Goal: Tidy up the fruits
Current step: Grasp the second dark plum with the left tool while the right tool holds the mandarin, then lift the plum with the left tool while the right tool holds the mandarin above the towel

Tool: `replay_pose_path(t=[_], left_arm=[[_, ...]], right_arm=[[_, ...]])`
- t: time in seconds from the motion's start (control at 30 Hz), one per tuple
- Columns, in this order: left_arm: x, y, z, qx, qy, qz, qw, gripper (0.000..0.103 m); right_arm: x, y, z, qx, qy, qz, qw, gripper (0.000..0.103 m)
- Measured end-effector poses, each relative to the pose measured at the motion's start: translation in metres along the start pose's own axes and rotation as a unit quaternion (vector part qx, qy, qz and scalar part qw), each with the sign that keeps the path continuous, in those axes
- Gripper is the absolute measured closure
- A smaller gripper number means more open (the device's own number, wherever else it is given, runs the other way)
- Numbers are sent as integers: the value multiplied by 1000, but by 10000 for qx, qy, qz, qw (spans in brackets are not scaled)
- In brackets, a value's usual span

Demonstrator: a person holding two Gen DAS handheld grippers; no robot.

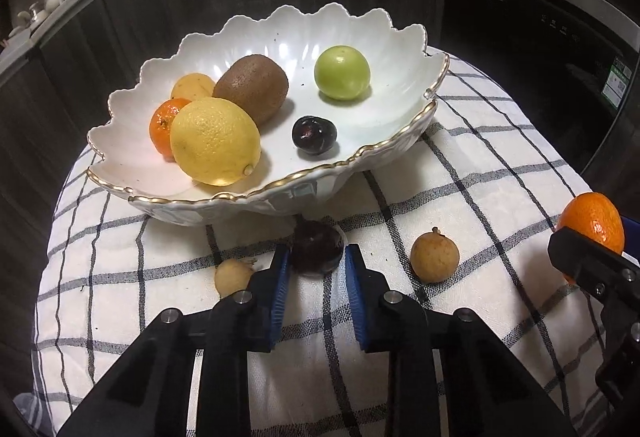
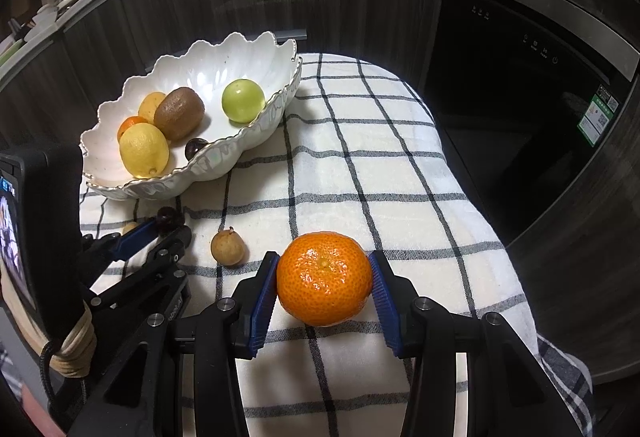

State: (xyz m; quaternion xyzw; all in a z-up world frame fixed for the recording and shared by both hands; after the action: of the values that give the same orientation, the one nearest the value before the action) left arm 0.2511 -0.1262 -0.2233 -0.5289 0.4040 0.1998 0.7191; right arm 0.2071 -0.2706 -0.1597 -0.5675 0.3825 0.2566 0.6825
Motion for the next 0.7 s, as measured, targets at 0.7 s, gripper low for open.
replay_pose_path(t=[0.7], left_arm=[[-29,-8,5,19,-115,-172,9998,76]], right_arm=[[-12,-2,4,-37,-87,-102,9999,57]])
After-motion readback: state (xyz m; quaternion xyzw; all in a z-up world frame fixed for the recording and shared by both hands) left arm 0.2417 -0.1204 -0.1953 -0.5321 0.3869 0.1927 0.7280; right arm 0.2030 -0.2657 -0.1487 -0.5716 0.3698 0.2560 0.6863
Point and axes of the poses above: each gripper's, at about its wrist camera, not at the fingertips, and x roughly the way its jaws point, z to its left, y to its underside, the point moved 4 cm from there along x, roughly the way its jaws point, and after that the axes turned 3 degrees about x, right-handed, at the moved point
